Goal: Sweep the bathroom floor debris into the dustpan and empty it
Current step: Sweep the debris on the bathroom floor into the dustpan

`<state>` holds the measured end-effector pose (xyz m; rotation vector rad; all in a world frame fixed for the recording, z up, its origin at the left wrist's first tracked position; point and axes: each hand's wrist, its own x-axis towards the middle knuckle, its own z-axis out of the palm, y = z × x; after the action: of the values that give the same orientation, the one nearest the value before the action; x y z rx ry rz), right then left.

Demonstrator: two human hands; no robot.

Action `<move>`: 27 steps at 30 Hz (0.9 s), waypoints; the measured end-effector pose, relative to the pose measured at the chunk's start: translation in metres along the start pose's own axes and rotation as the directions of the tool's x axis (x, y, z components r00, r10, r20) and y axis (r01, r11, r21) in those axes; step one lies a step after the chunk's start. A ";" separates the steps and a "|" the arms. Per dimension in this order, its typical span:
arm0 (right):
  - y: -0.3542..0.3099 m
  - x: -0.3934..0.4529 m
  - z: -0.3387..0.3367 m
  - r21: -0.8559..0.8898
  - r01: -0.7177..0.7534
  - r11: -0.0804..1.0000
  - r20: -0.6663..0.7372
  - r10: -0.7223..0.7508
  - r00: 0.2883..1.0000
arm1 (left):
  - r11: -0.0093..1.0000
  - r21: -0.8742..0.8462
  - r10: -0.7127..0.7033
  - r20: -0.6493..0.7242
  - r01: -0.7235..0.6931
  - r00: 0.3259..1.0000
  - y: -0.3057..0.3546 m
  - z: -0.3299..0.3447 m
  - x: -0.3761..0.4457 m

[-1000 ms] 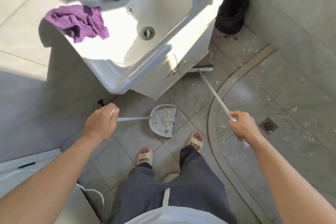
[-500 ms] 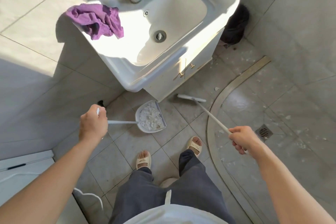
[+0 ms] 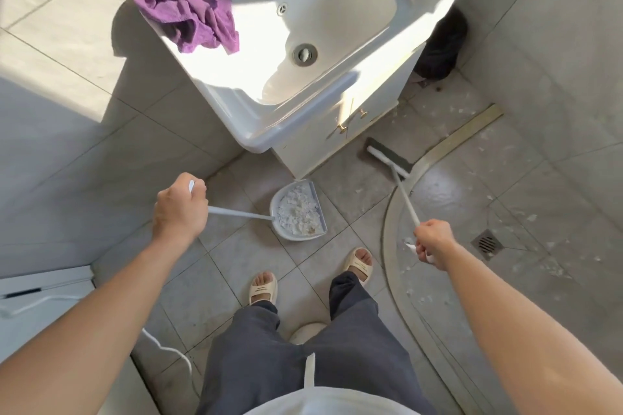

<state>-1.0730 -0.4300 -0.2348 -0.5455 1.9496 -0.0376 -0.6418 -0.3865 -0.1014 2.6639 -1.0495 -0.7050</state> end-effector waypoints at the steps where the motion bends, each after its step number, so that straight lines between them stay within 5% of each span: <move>1: 0.005 -0.010 0.008 0.009 -0.025 1.000 0.024 0.025 0.999 | 1.000 -0.002 0.009 0.000 -0.009 1.000 -0.002 0.003 0.000; 13: 0.025 -0.108 -0.015 0.325 -0.142 0.935 0.094 0.118 0.989 | 0.987 0.080 0.137 0.032 -0.139 0.990 0.006 0.014 0.006; 19: 0.024 -0.125 0.047 0.363 -0.121 0.924 0.024 0.121 0.992 | 0.972 0.136 0.183 0.078 -0.193 0.980 0.004 0.011 0.025; 27: 0.045 -0.149 0.127 0.320 -0.259 0.911 0.220 0.194 0.956 | 0.953 0.123 0.265 0.100 -0.276 0.959 0.014 0.012 0.037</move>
<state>-0.9289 -0.3046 -0.1748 -0.0816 1.7606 -0.1737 -0.6325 -0.4224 -0.1204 2.5429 -1.4997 -0.7145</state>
